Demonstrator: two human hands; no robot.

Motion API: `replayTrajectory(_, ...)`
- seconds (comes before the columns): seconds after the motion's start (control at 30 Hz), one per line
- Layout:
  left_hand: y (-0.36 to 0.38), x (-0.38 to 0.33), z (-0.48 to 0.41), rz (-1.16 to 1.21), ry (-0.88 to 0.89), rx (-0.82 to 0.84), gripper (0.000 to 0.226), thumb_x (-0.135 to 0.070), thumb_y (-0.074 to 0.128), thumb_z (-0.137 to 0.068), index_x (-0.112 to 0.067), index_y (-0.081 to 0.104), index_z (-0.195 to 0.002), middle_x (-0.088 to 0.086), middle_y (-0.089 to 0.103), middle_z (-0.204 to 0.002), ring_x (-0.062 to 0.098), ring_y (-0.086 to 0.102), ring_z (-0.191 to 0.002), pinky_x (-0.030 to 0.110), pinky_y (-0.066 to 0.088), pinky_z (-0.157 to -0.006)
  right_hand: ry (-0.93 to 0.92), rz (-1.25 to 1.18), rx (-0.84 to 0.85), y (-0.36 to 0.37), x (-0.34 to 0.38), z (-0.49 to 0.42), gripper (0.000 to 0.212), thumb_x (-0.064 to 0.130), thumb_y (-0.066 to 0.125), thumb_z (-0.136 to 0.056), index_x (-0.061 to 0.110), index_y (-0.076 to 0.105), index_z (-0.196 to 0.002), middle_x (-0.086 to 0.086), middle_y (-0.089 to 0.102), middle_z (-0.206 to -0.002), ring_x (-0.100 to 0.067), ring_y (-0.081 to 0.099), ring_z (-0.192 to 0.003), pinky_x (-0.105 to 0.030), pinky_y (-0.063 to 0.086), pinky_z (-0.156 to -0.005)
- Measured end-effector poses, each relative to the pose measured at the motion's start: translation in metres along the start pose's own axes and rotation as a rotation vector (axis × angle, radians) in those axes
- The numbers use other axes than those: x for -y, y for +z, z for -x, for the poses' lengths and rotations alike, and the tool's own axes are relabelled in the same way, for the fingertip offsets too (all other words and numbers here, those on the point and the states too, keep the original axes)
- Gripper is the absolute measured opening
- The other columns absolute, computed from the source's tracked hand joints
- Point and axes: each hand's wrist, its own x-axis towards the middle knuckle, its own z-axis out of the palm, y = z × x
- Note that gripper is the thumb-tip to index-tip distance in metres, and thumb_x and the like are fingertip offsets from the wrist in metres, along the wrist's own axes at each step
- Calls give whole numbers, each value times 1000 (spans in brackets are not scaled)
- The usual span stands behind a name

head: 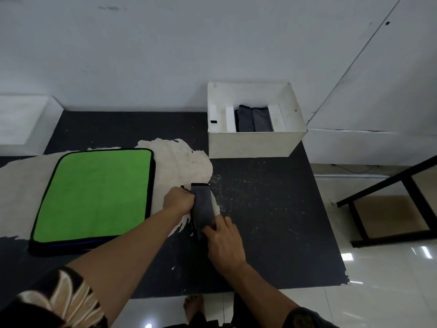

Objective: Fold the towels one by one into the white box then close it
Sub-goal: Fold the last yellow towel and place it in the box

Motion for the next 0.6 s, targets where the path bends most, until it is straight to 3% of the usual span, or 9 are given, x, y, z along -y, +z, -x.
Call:
replayTrajectory(0.1, 3, 12, -19, -34, -18, 9, 29, -25, 55, -63, -6, 69, -79, 16, 71, -84, 33, 68, -81, 45, 61, -75, -34, 16, 0, 3, -4, 2, 19, 17, 74, -70, 24, 72, -88, -2, 55, -91, -19, 51, -78, -30, 47, -60)
replayTrajectory(0.2, -1, 1, 2, -74, 8, 1, 16, -19, 56, -75, -6, 65, -72, 16, 69, -81, 33, 67, -80, 42, 60, -76, -57, -4, -11, 6, -6, 4, 20, 18, 69, -76, 24, 72, -94, -1, 53, -91, -19, 50, -80, -29, 46, -62)
replayTrajectory(0.3, -1, -4, 11, -113, 30, -14, 23, -15, 54, -85, -11, 57, -62, 14, 66, -79, 33, 65, -78, 32, 52, -66, -103, -10, -15, 7, -5, 4, 23, 20, 63, -82, 24, 72, -103, 0, 53, -92, -19, 50, -81, -29, 45, -62)
replayTrajectory(0.4, -1, -3, 10, -147, 29, -7, 27, -16, 54, -88, -12, 55, -61, 14, 65, -77, 34, 66, -82, 30, 47, -64, -112, 1, 28, 8, -5, 3, 25, 24, 65, -82, 26, 72, -106, 0, 53, -94, -19, 50, -82, -29, 47, -63)
replayTrajectory(0.6, -5, -8, 12, -244, 65, 21, 27, -13, 53, -88, -12, 51, -62, 21, 68, -94, 36, 65, -90, 28, 40, -62, -49, -143, -11, -2, -6, 0, 34, 51, 45, -94, 29, 71, -99, 5, 48, -98, -14, 45, -92, -32, 42, -76)
